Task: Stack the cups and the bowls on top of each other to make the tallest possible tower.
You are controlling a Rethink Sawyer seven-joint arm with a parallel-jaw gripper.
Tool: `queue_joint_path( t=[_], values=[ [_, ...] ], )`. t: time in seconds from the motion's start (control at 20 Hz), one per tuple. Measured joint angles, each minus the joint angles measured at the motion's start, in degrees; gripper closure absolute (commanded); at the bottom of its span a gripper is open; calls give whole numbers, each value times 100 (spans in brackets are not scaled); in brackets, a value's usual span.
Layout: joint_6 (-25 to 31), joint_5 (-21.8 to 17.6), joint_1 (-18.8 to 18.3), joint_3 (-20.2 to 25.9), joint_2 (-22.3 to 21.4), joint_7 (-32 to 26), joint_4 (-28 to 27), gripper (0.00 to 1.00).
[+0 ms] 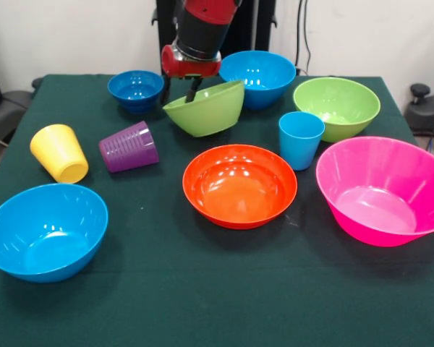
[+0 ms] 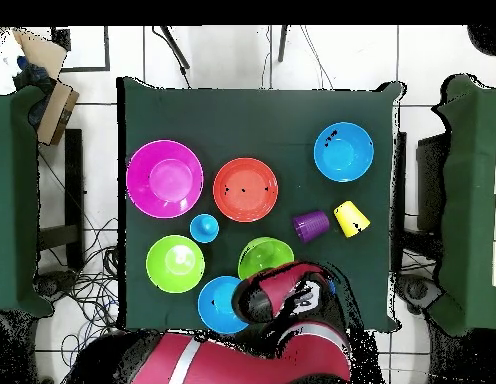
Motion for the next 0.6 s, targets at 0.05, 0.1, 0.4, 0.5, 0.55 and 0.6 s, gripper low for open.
queue_joint_path(
  t=[0.05, 0.1, 0.4, 0.5, 0.55, 0.6],
  values=[
    [-14, 0, 1, -9, 11, 0, 0, 0],
    [-32, 0, 1, -21, 25, 0, 0, 0],
    [-73, 0, 1, -54, 77, 0, 0, 0],
    [-73, 0, 1, -54, 77, 0, 0, 0],
    [-73, 0, 1, -54, 77, 0, -1, 0],
    [-73, 0, 1, -54, 75, 0, 0, 0]
  ],
)
